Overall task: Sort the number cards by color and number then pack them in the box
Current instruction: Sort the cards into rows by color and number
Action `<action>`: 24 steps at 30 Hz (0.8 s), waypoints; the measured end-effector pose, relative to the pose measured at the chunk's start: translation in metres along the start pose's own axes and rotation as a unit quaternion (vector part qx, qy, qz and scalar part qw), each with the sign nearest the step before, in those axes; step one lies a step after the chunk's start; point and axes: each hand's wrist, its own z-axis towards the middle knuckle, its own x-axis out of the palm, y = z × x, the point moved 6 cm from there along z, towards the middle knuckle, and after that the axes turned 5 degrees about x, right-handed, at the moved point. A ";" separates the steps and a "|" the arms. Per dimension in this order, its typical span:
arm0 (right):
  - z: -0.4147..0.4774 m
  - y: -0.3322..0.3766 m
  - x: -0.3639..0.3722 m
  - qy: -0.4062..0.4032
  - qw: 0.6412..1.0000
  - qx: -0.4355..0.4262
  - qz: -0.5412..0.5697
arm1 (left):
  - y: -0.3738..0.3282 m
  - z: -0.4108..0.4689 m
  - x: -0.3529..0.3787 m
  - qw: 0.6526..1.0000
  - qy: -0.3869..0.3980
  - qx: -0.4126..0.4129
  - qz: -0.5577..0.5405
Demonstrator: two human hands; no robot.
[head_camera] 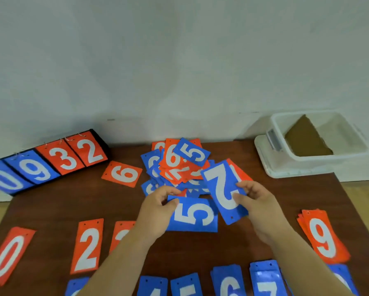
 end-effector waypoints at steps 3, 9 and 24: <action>-0.042 -0.013 -0.001 0.037 0.999 0.005 -0.023 | -0.013 -0.052 0.024 0.998 0.032 -0.001 -0.050; -0.118 -0.031 -0.029 0.094 0.995 0.022 -0.036 | -0.031 -0.138 0.063 0.995 0.038 0.006 -0.089; -0.202 -0.056 -0.034 0.099 0.987 -0.013 -0.128 | 0.004 -0.227 0.014 0.977 -0.152 -0.030 -0.148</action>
